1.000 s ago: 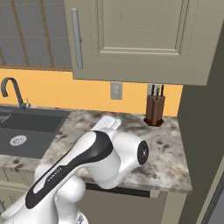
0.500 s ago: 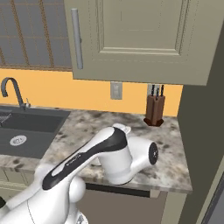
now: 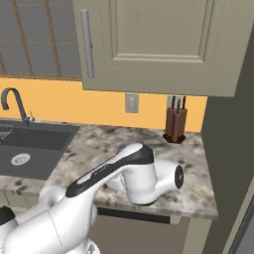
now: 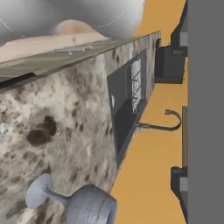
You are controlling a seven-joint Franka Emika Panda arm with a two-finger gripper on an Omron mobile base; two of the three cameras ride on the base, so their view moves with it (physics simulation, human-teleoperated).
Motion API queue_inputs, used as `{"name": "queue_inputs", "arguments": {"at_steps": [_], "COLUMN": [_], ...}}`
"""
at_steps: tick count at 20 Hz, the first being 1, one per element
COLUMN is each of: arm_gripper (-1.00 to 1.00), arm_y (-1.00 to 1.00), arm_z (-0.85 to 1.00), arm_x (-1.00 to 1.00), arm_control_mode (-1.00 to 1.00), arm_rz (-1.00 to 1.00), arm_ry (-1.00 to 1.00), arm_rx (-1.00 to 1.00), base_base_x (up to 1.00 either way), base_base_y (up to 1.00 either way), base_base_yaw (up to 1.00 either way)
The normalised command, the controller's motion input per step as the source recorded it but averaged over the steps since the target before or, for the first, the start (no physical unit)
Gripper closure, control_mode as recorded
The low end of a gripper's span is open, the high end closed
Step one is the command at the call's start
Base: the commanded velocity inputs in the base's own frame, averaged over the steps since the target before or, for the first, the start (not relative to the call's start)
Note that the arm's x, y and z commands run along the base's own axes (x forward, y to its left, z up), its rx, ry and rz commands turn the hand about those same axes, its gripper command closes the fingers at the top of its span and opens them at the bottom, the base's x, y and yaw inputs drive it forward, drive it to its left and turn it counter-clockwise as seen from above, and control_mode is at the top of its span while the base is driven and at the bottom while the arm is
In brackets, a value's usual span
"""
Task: Retrieve the wine glasses from the counter and place one next to each plate.
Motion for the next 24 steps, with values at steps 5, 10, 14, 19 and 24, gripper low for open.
{"name": "queue_inputs", "arguments": {"at_steps": [5,10,14,19,24], "arm_gripper": [-1.0,-1.0,-1.0,-1.0,-1.0], "arm_y": [-0.01,-0.06,-0.06,-0.06,-0.04], "arm_z": [-0.37,-0.21,-0.28,-0.25,-0.27], "arm_x": [0.49,0.28,0.35,0.34,0.4], "arm_control_mode": [-1.0,-1.0,-1.0,-1.0,-1.0], "arm_rz": [-0.01,0.0,0.0,0.0,0.0], "arm_ry": [0.08,0.0,0.0,0.0,0.0], "arm_rx": [0.0,0.0,0.0,0.0,0.0], "base_base_x": [0.0,0.0,0.0,0.0,0.0], "base_base_y": [0.0,0.0,0.0,0.0,0.0], "base_base_yaw": [0.0,0.0,0.0,0.0,0.0]}}
